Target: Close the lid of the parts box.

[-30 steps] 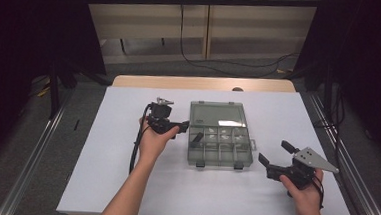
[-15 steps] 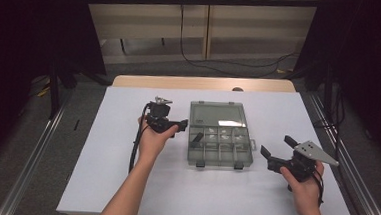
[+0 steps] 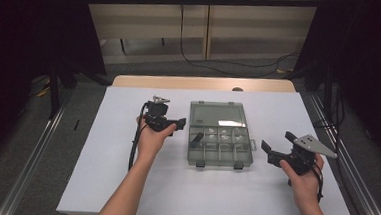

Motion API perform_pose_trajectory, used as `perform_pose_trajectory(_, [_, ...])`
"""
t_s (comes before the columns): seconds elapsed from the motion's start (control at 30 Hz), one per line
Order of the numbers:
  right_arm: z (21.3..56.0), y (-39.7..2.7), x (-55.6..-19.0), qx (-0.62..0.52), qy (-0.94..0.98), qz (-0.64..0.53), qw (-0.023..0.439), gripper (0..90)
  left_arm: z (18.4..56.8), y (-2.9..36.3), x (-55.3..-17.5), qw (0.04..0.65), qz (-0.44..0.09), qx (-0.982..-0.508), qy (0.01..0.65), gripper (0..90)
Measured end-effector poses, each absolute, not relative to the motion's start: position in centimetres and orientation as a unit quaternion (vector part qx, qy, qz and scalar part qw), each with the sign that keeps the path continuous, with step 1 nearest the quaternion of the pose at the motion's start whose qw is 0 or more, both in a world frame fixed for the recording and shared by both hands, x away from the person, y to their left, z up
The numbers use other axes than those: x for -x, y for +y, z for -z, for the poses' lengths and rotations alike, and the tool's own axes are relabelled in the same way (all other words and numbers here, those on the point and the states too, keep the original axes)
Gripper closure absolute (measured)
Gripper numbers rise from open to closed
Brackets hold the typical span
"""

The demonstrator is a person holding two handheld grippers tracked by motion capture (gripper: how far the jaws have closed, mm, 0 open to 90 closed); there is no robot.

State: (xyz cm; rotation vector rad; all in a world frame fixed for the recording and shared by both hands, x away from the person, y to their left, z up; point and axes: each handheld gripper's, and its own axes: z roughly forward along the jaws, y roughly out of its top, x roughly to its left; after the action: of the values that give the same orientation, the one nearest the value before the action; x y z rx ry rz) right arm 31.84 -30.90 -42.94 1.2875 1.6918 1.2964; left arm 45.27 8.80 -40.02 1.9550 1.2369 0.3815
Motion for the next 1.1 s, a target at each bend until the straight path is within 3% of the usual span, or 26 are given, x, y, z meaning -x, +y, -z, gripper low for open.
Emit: perform_pose_trajectory(1.1, [44.5, -31.6, -37.9, -0.544, 0.664, -0.417, 0.300, 7.3, 41.3, 8.9, -46.8, 0.391, -0.144, -0.760, 0.498, 13.0])
